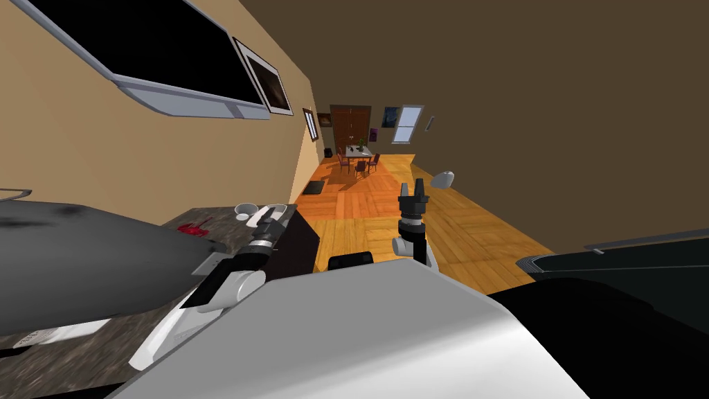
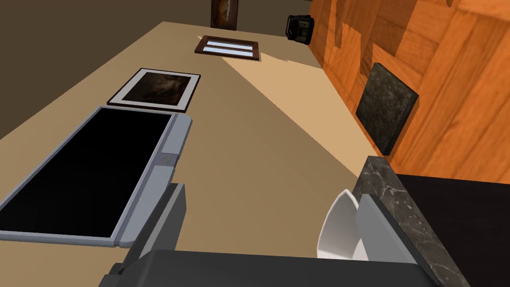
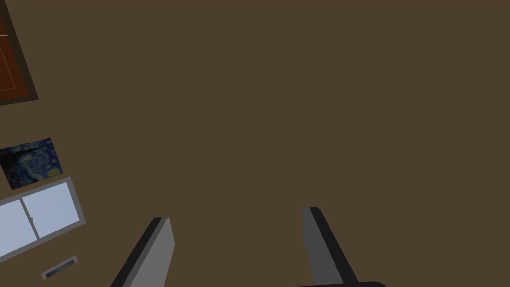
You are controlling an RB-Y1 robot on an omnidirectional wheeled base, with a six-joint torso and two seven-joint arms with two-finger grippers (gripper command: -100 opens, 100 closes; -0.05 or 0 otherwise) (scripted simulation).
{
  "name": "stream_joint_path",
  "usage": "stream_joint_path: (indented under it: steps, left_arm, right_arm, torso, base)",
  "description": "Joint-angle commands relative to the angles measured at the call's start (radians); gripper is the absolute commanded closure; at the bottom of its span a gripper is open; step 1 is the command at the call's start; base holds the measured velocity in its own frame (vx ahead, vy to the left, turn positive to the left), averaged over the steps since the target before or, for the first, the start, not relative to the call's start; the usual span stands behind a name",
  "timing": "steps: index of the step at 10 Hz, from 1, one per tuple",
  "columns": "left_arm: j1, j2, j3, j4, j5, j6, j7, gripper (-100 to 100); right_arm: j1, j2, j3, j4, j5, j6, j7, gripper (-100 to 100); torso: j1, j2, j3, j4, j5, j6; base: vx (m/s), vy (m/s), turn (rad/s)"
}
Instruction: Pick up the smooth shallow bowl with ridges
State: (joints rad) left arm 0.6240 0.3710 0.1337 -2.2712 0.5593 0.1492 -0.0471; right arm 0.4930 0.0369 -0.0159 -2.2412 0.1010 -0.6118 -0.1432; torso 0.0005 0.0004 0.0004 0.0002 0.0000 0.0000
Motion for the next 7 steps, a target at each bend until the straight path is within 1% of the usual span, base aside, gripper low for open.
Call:
stream_joint_path:
  steps: [1,2,3,4,5,6,7]
  left_arm:
    - [0.008,0.022,0.016,0.005,0.03,0.05,0.002,-100]
    - [0.017,0.041,0.03,0.007,0.053,0.081,0.003,-100]
    - [0.017,0.041,0.03,0.007,0.053,0.094,0.003,-100]
    - [0.027,0.059,0.043,0.009,0.075,0.128,0.005,-100]
    - [0.027,0.059,0.043,0.009,0.075,0.131,0.005,-100]
    - [0.036,0.078,0.057,0.011,0.095,0.167,0.007,-100]
    - [0.045,0.097,0.07,0.014,0.113,0.191,0.009,-100]
  right_arm:
    - [0.0,0.0,0.0,0.0,0.0,0.0,0.0,0]
    - [0.0,0.0,0.0,0.0,0.0,0.0,0.0,0]
    - [0.0,0.0,0.0,0.0,0.0,0.0,0.0,0]
    - [0.0,0.0,0.0,0.0,0.0,0.0,0.0,0]
    - [0.0,0.0,0.0,0.0,0.0,0.0,0.0,0]
    - [0.0,0.0,0.0,0.0,0.0,0.0,0.0,0]
    - [0.0,0.0,0.0,0.0,0.0,0.0,0.0,0]
  torso:
    - [0.0,0.0,0.0,0.0,0.0,0.0]
    - [0.0,0.0,0.0,0.0,0.0,0.0]
    - [0.001,-0.001,0.0,0.0,0.0,0.0]
    - [0.001,-0.001,0.0,0.0,0.0,0.0]
    - [0.001,-0.001,-0.001,0.0,0.0,0.0]
    - [0.001,-0.001,-0.001,0.0,0.0,0.0]
    - [0.002,-0.001,-0.001,0.0,0.0,0.0]
  base:
    - [-0.004,0.004,-0.028]
    - [0.004,0.015,-0.062]
    - [0.004,0.017,-0.018]
    - [0.008,0.018,-0.031]
    - [0.007,0.017,-0.021]
    - [0.015,0.025,-0.037]
    - [0.022,0.049,-0.061]
